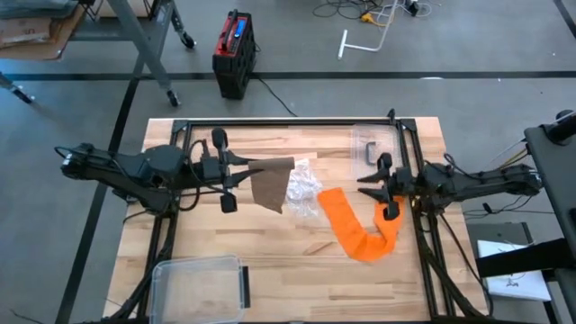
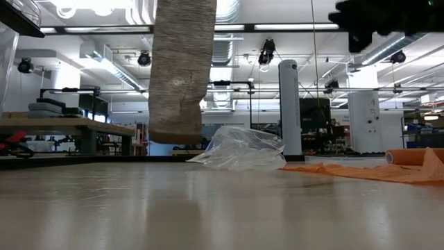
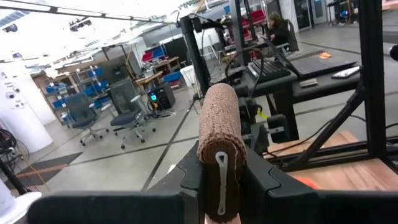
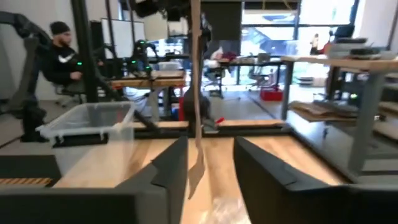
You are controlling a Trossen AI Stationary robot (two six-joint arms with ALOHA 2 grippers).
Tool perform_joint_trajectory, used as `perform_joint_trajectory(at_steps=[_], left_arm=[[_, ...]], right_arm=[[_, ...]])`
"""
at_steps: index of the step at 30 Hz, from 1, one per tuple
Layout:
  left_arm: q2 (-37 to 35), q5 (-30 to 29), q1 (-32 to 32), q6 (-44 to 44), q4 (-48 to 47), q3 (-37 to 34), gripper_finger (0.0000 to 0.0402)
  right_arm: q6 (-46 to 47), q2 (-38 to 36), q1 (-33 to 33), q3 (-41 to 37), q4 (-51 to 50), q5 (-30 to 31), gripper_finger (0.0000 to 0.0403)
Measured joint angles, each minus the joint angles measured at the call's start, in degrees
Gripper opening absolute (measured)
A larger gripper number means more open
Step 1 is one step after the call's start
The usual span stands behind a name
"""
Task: Roll bandage
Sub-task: Roll the brown bandage
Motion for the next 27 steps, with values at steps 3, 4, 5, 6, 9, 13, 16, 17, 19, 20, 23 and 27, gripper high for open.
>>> perform_joint_trajectory(at_steps=[3, 4, 5, 6, 9, 13, 16, 17, 19, 20, 23, 27], left_arm=[[0.7, 0.0, 0.0, -0.9, 0.9, 0.0, 0.0044], [1.0, 0.0, 0.0, -1.4, 0.7, 0.0, 0.0045], [1.3, 0.0, 0.0, -1.8, 0.8, 0.0, 0.0045], [1.6, -0.1, 0.0, -2.4, 0.7, 0.0, 0.0045], [2.1, -0.1, 0.0, -4.3, 0.7, 0.0, 0.0045], [2.2, -1.2, 0.0, -5.5, 0.7, 0.0, 0.0045], [2.2, -4.6, 0.0, -5.7, 1.0, 0.0, 0.0045], [2.2, -6.0, 0.0, -6.1, 1.3, 0.0, 0.0045], [2.2, -8.6, 0.0, -7.1, 2.0, 0.0, 0.0045], [2.2, -9.7, 0.0, -7.6, 2.4, 0.0, 0.0045], [2.2, -12.7, 0.1, -8.5, 3.2, 0.1, 0.0045], [2.2, -15.0, 0.4, -8.5, 4.4, 0.2, 0.0045]], right_arm=[[3.1, -2.5, 0.0, -4.0, 0.5, 0.3, 0.0068], [3.8, -2.8, 0.0, -4.8, 0.5, 1.0, 0.0058], [4.3, -3.0, 0.0, -5.6, 0.5, 1.6, 0.0048], [4.7, -3.0, 0.0, -6.3, 0.4, 1.7, 0.004], [4.7, -2.7, 0.0, -7.8, -0.2, 1.7, 0.0023], [4.6, -1.2, 0.0, -8.8, -0.5, 1.7, 0.0014], [4.7, -0.3, 0.0, -9.3, -0.7, 1.7, 0.0014], [4.6, -0.1, 0.0, -9.5, -0.7, 1.7, 0.0014], [4.6, -0.1, 0.2, -9.7, -0.7, 1.7, 0.0013], [4.7, -0.1, 0.2, -9.8, -0.7, 1.7, 0.0013], [4.6, -0.1, 0.2, -9.8, -0.8, 1.7, 0.0013], [4.5, -0.6, -0.8, -9.9, -2.0, 3.1, 0.0014]])
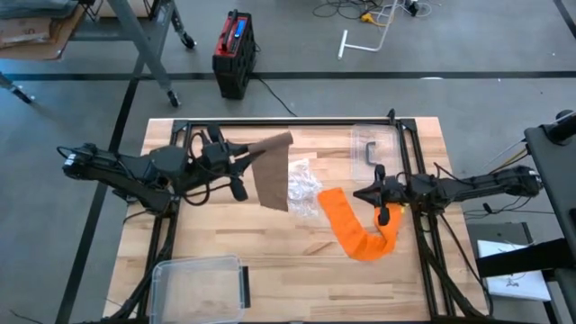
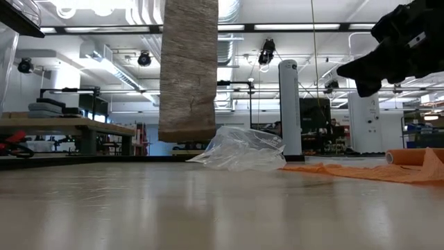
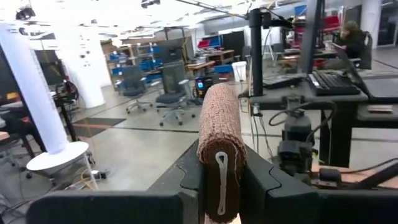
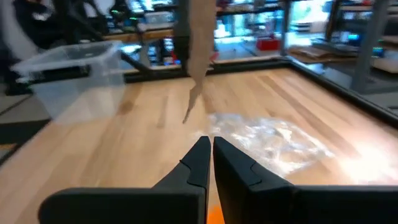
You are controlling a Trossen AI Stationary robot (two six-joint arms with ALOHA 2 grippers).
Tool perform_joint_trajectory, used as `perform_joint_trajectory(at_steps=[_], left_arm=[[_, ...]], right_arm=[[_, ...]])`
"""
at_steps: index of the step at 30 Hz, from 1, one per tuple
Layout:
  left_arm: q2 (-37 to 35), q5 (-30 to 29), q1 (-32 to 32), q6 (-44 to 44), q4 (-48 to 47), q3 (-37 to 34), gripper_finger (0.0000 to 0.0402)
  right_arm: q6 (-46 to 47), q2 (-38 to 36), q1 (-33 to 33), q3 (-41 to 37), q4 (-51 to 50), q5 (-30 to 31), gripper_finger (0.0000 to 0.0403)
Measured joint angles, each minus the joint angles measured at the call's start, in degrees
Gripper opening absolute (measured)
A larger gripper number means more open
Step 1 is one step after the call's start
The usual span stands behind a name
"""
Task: Roll bandage
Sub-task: Roll the brown bandage
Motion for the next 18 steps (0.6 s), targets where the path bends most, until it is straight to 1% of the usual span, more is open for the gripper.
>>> perform_joint_trajectory(at_steps=[5, 18], left_arm=[[0.0, -0.1, 1.3, -0.4, 0.8, 0.0, 0.0045], [1.9, 0.0, 1.4, 0.0, 1.0, 0.1, 0.0045]], right_arm=[[-1.8, -1.2, 0.0, 0.0, 0.4, 0.0, 0.0013], [-1.9, -1.4, 0.0, 0.0, 0.4, -0.4, 0.0013]])
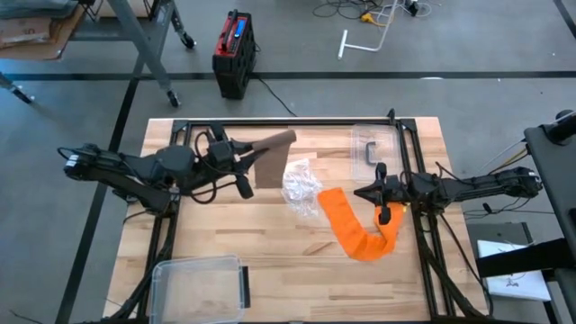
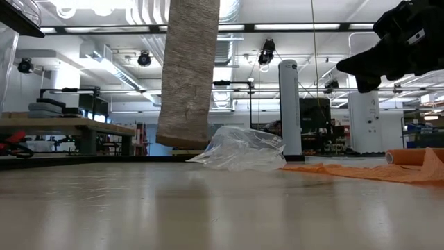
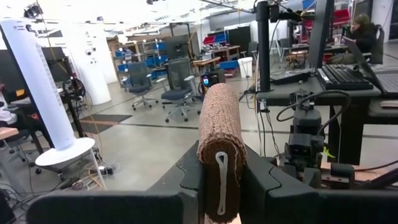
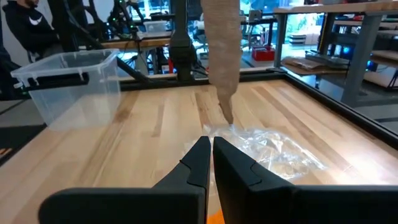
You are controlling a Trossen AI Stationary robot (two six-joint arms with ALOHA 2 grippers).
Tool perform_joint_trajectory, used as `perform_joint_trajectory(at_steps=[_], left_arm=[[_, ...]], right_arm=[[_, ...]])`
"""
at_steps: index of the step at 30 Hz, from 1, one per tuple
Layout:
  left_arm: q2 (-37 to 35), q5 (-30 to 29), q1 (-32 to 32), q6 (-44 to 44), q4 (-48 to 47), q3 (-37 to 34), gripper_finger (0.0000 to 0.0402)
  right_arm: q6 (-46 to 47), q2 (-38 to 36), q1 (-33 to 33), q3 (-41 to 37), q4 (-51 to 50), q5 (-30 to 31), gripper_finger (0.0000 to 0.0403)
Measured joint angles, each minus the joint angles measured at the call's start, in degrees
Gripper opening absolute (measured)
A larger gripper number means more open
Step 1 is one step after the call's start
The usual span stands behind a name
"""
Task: Roll bandage
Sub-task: Roll the brown bandage
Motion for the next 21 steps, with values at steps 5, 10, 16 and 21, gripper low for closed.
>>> perform_joint_trajectory(at_steps=[5, 10, 16, 21], left_arm=[[0.3, 0.1, 0.0, 0.0, 0.9, 0.0, 0.0045], [0.6, 0.9, -0.2, 0.9, 0.9, 0.0, 0.0045], [1.5, 3.5, -0.2, 5.7, 0.7, 0.0, 0.0045], [1.4, 13.0, -0.2, 6.9, 0.5, 0.0, 0.0045]], right_arm=[[0.0, 0.0, 0.0, 0.0, 0.0, 0.0, 0.0013], [0.0, 0.0, 0.0, 0.0, 0.0, 0.0, 0.0014], [-0.1, 0.0, 0.0, 0.0, 0.0, 0.0, 0.0014], [-17.9, 0.3, -0.9, 0.0, 1.7, 10.0, 0.0014]])
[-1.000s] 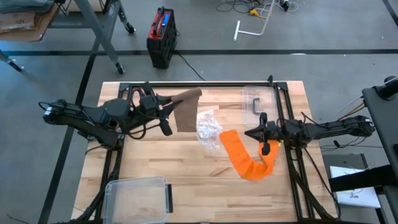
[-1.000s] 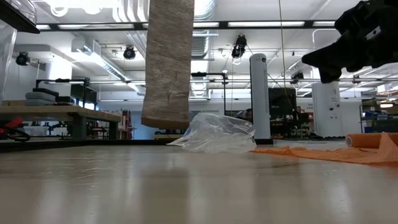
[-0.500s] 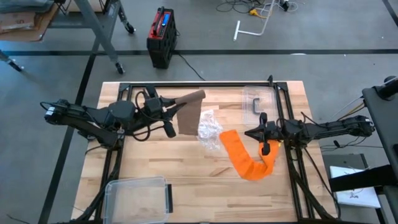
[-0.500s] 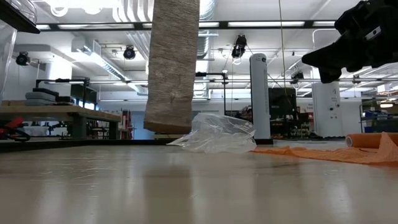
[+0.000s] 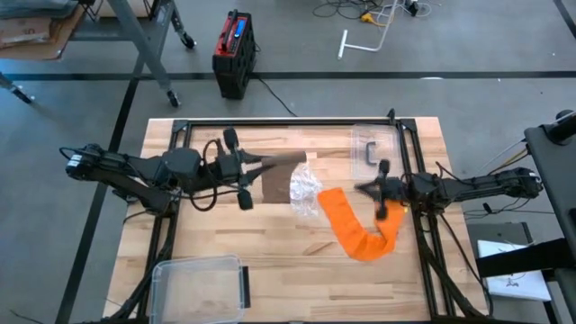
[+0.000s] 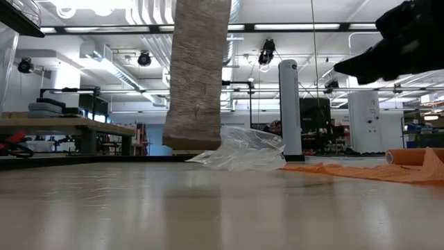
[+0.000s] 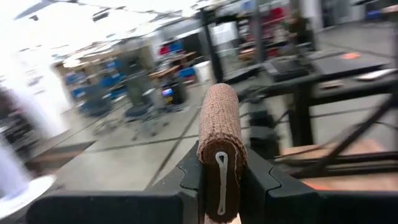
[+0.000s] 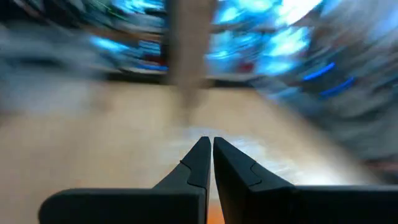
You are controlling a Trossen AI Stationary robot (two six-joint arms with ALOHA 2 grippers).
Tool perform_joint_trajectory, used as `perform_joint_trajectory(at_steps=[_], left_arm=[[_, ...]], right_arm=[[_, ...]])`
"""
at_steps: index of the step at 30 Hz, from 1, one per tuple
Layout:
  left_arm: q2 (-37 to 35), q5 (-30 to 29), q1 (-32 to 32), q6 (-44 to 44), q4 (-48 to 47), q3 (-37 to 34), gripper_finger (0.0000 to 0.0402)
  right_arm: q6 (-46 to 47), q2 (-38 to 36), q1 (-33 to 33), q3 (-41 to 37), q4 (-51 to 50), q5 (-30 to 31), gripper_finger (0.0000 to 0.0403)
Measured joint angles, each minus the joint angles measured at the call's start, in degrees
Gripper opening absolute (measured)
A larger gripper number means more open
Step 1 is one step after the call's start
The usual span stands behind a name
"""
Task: Roll bandage
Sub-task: Roll the brown bandage
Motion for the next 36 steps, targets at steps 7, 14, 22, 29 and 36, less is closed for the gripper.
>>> perform_joint_trajectory(at_steps=[7, 14, 22, 29, 36], left_arm=[[-0.9, 2.6, 0.1, 2.3, 0.2, 0.0, 0.0045], [-4.4, 5.2, 0.1, 3.0, -1.2, 0.0, 0.0045], [-6.9, 5.5, 0.0, 0.3, -6.1, 0.0, 0.0045], [-7.3, 13.7, -0.1, -0.7, -8.7, 0.0, 0.0045], [-7.5, 14.5, -0.1, 0.0, -8.3, -0.1, 0.0045]], right_arm=[[-47.9, 0.7, -0.2, 1.8, 1.5, 23.5, 0.0014], [-62.0, 0.8, -0.1, 2.8, 1.3, 24.9, 0.0014], [-36.5, 1.0, -0.1, 3.0, 3.2, -22.3, 0.0014], [1.6, 4.2, 0.0, 3.1, 33.3, -42.7, 0.0014], [24.0, 4.8, 0.0, 3.0, 40.6, -30.2, 0.0014]])
